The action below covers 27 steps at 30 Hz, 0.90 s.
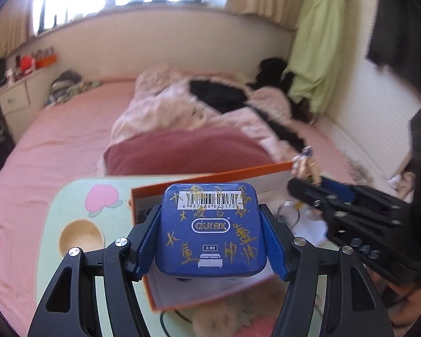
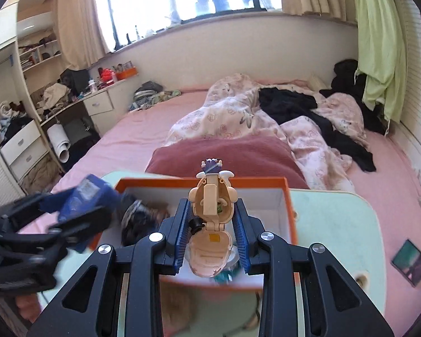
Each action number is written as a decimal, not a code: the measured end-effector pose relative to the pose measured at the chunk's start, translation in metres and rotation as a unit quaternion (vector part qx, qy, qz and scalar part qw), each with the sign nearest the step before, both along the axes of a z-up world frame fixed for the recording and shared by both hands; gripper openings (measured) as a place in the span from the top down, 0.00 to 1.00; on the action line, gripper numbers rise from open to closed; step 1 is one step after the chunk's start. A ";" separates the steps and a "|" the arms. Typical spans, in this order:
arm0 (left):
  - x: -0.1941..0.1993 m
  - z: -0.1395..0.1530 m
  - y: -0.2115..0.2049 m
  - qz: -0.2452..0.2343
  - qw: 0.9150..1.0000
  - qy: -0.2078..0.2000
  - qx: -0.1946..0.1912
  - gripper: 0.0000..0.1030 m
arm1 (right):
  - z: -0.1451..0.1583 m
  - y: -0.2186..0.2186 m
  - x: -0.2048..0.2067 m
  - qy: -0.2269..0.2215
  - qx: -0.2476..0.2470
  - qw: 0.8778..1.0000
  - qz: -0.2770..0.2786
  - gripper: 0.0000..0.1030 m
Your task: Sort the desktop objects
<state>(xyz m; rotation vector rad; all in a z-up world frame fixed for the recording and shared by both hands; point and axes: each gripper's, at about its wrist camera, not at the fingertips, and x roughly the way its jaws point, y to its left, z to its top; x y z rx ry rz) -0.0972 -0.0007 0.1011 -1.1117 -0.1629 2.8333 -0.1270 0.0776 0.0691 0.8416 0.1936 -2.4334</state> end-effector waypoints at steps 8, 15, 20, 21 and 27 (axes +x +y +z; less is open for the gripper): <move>0.018 -0.016 -0.010 0.002 0.999 0.009 0.036 0.27 | -0.030 -0.006 -0.019 -0.035 0.024 0.999 -0.021 0.63; 0.076 -0.001 -0.007 -0.019 0.999 0.038 0.006 0.06 | -0.006 0.020 0.024 0.018 -0.023 0.999 -0.018 0.36; 0.111 -0.040 -0.003 -0.029 0.999 -0.021 -0.014 0.06 | -0.016 0.039 0.067 0.007 0.017 1.000 0.017 0.34; 0.117 -0.050 -0.003 -0.029 0.999 -0.030 -0.016 0.06 | -0.024 0.044 0.076 -0.002 0.029 0.999 0.025 0.34; 0.135 -0.082 0.003 -0.007 0.997 -0.055 -0.058 0.06 | -0.073 0.065 0.106 -0.050 0.079 0.995 0.034 0.34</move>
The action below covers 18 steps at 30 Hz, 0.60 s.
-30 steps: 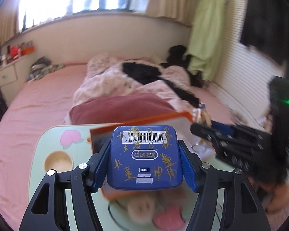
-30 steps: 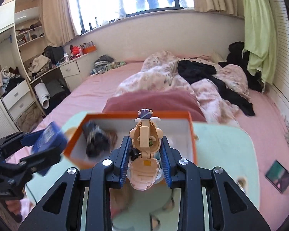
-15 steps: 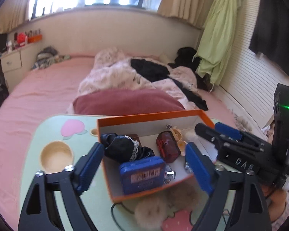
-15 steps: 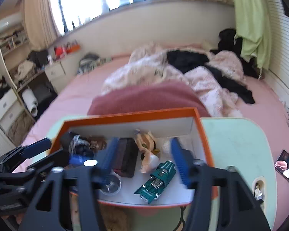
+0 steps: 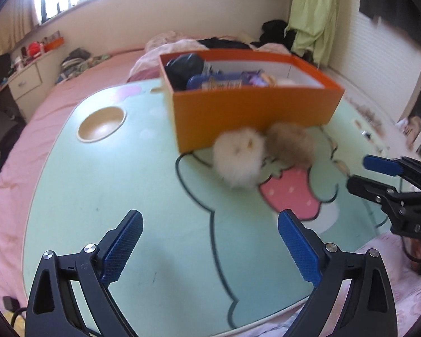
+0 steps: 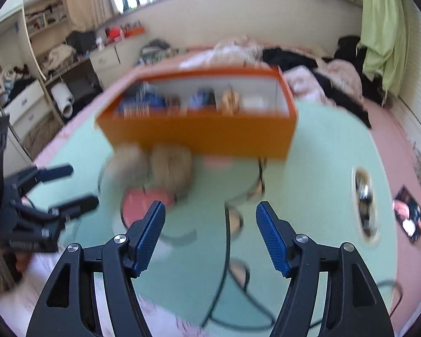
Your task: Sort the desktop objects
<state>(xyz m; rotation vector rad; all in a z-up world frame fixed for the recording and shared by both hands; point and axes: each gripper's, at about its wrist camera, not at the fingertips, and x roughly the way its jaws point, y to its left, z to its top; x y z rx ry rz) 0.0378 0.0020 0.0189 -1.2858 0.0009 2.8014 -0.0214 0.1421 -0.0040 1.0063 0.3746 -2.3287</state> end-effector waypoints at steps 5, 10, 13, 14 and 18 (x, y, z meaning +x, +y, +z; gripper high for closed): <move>0.004 -0.012 0.001 -0.001 1.000 -0.005 -0.022 0.00 | -0.018 0.000 0.008 0.013 0.032 0.999 -0.009 0.34; 0.005 -0.013 -0.002 0.001 1.000 0.003 -0.018 0.00 | -0.025 -0.005 0.011 0.015 0.054 0.998 0.005 0.07; 0.005 -0.014 -0.002 0.000 1.000 0.005 -0.018 0.00 | -0.028 -0.004 0.012 0.017 0.054 0.998 0.019 0.00; 0.004 -0.014 -0.002 0.000 1.000 0.005 -0.018 0.00 | -0.028 -0.004 0.013 0.019 0.053 0.998 0.022 0.00; 0.005 -0.014 -0.002 0.000 1.000 0.005 -0.017 0.00 | -0.028 -0.002 0.013 0.020 0.052 0.998 0.024 0.00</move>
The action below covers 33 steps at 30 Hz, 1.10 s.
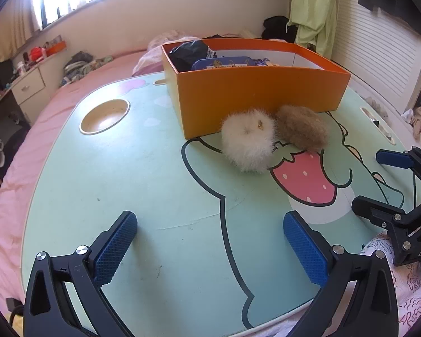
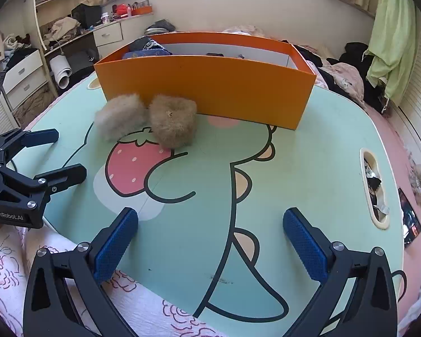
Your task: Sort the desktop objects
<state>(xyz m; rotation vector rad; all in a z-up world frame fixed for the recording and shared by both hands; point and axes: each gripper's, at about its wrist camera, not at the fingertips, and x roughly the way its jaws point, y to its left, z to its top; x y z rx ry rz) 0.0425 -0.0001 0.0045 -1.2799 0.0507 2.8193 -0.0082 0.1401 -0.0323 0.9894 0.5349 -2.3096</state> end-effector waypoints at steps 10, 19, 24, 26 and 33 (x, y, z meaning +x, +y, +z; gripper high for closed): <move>0.000 0.000 0.000 0.000 1.000 0.000 0.000 0.00 | 0.000 0.000 0.000 0.001 0.000 1.000 0.001 0.00; 0.001 -0.001 0.000 0.000 1.000 0.000 0.000 0.00 | 0.000 0.000 0.001 0.001 -0.001 1.000 0.001 0.00; 0.001 0.000 0.000 0.000 1.000 0.000 0.000 0.00 | 0.000 0.000 0.001 0.001 -0.001 1.000 0.001 0.00; 0.001 0.000 0.000 0.000 1.000 0.000 0.000 0.00 | 0.000 0.000 0.001 0.001 -0.001 1.000 0.001 0.00; 0.001 -0.001 0.001 0.000 1.000 0.000 0.000 0.00 | -0.001 -0.001 0.003 0.001 -0.001 1.000 0.002 0.00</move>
